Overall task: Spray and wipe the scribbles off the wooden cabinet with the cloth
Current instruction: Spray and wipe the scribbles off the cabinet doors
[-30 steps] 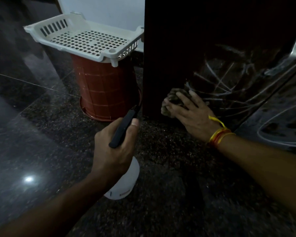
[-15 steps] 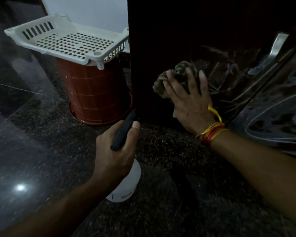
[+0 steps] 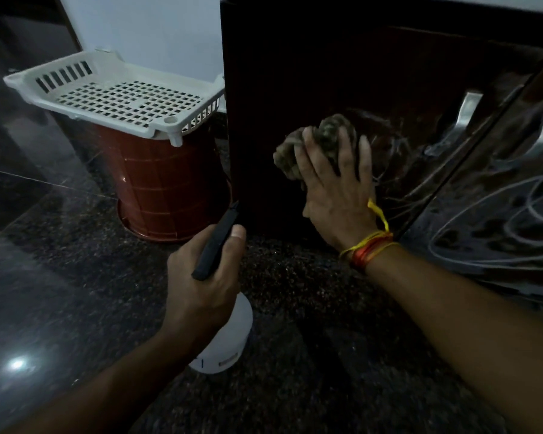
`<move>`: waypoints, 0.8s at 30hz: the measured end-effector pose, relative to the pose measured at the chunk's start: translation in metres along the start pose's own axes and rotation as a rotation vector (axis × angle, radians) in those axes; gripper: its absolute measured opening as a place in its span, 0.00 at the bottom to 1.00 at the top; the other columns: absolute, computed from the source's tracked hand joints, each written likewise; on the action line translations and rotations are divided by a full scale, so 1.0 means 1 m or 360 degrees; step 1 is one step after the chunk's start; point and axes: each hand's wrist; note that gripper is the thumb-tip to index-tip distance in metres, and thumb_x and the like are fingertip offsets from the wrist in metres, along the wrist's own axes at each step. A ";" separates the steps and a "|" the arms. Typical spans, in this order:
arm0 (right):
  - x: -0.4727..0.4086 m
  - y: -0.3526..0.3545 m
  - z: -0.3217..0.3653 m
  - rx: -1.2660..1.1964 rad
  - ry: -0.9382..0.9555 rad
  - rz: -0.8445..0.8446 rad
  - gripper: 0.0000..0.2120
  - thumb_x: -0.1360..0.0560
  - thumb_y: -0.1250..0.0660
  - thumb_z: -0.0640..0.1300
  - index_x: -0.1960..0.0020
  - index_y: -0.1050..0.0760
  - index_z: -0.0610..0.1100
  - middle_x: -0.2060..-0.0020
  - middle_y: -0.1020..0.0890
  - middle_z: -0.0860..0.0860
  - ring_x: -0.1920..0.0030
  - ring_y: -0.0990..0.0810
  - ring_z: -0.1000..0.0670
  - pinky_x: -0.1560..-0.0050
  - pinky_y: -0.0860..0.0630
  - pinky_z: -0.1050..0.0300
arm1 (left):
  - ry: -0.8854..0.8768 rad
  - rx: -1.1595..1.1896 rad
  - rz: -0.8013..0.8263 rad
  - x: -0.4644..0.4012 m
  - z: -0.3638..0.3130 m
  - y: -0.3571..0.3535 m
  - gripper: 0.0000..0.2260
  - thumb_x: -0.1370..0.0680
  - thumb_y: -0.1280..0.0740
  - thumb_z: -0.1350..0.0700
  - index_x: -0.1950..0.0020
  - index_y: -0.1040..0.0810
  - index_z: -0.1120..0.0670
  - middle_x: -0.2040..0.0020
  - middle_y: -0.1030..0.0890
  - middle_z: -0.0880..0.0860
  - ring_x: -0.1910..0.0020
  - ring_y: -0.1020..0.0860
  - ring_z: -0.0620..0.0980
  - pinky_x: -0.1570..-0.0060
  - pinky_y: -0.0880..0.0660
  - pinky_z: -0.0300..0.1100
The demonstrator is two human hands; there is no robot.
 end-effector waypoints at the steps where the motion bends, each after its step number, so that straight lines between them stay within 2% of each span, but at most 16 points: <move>1: -0.004 0.003 0.001 -0.0029 -0.0066 -0.0022 0.40 0.26 0.34 0.44 0.21 0.53 0.45 0.22 0.50 0.48 0.25 0.54 0.35 0.26 0.62 0.35 | -0.0004 0.0012 -0.0004 -0.001 -0.001 0.000 0.25 0.27 0.40 0.37 0.62 0.26 0.61 0.68 0.26 0.62 0.75 0.29 0.60 0.76 0.33 0.49; 4: 0.007 -0.001 0.010 -0.0059 -0.0168 -0.0015 0.37 0.24 0.35 0.44 0.21 0.51 0.45 0.22 0.51 0.48 0.25 0.52 0.33 0.26 0.62 0.34 | -0.0026 0.0043 -0.0017 -0.004 -0.004 -0.002 0.26 0.26 0.40 0.38 0.61 0.25 0.62 0.69 0.25 0.62 0.75 0.28 0.59 0.77 0.31 0.49; 7: 0.038 -0.016 0.026 -0.0085 -0.0102 0.0141 0.38 0.25 0.34 0.42 0.21 0.50 0.45 0.22 0.50 0.48 0.26 0.49 0.34 0.25 0.61 0.36 | -0.0041 0.0066 -0.0016 -0.004 -0.007 -0.004 0.26 0.26 0.39 0.38 0.60 0.24 0.62 0.68 0.24 0.61 0.75 0.28 0.58 0.77 0.32 0.52; 10: 0.048 -0.019 0.029 -0.0105 -0.0079 0.0186 0.39 0.26 0.33 0.41 0.21 0.50 0.46 0.22 0.49 0.49 0.26 0.48 0.36 0.25 0.60 0.37 | -0.0033 0.0061 0.0018 0.003 -0.007 -0.006 0.26 0.27 0.40 0.37 0.60 0.24 0.61 0.67 0.25 0.60 0.74 0.28 0.60 0.76 0.32 0.52; 12: 0.038 -0.014 0.023 -0.0102 -0.0130 0.0149 0.41 0.26 0.32 0.42 0.21 0.52 0.46 0.22 0.50 0.49 0.25 0.49 0.35 0.25 0.61 0.37 | -0.0037 0.0059 0.0030 0.006 -0.007 -0.005 0.26 0.27 0.40 0.37 0.60 0.24 0.61 0.67 0.25 0.60 0.74 0.28 0.62 0.75 0.32 0.51; 14: 0.015 -0.003 0.014 -0.0122 -0.0266 0.0018 0.37 0.24 0.35 0.44 0.21 0.51 0.45 0.22 0.49 0.48 0.26 0.50 0.33 0.25 0.58 0.35 | -0.0034 0.0061 0.0020 0.006 -0.006 -0.005 0.26 0.27 0.40 0.37 0.60 0.24 0.61 0.66 0.25 0.62 0.74 0.28 0.63 0.75 0.32 0.53; 19: -0.045 0.033 0.003 -0.0292 -0.0629 -0.0292 0.29 0.21 0.42 0.48 0.23 0.44 0.43 0.23 0.41 0.45 0.25 0.46 0.31 0.25 0.54 0.35 | -0.0023 0.0038 0.0028 0.004 -0.005 -0.010 0.26 0.27 0.40 0.36 0.59 0.25 0.61 0.66 0.23 0.63 0.73 0.28 0.64 0.74 0.31 0.59; 21: -0.045 0.031 0.004 -0.0325 -0.0633 -0.0288 0.29 0.20 0.42 0.49 0.22 0.44 0.43 0.23 0.42 0.45 0.25 0.47 0.31 0.24 0.53 0.36 | -0.0030 0.0048 0.0026 0.002 -0.006 -0.011 0.26 0.26 0.40 0.37 0.60 0.25 0.61 0.66 0.24 0.65 0.73 0.28 0.63 0.75 0.31 0.58; 24: -0.008 0.012 0.009 -0.0296 -0.0527 -0.0119 0.32 0.20 0.41 0.51 0.22 0.49 0.42 0.22 0.48 0.46 0.25 0.49 0.32 0.24 0.53 0.36 | -0.0048 0.0072 0.0035 0.000 -0.007 -0.013 0.25 0.26 0.40 0.37 0.61 0.25 0.61 0.68 0.25 0.62 0.75 0.28 0.61 0.76 0.32 0.55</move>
Point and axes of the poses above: each hand's wrist, its own x-axis away from the middle knuckle, its own y-axis out of the back of the hand, z = x × y
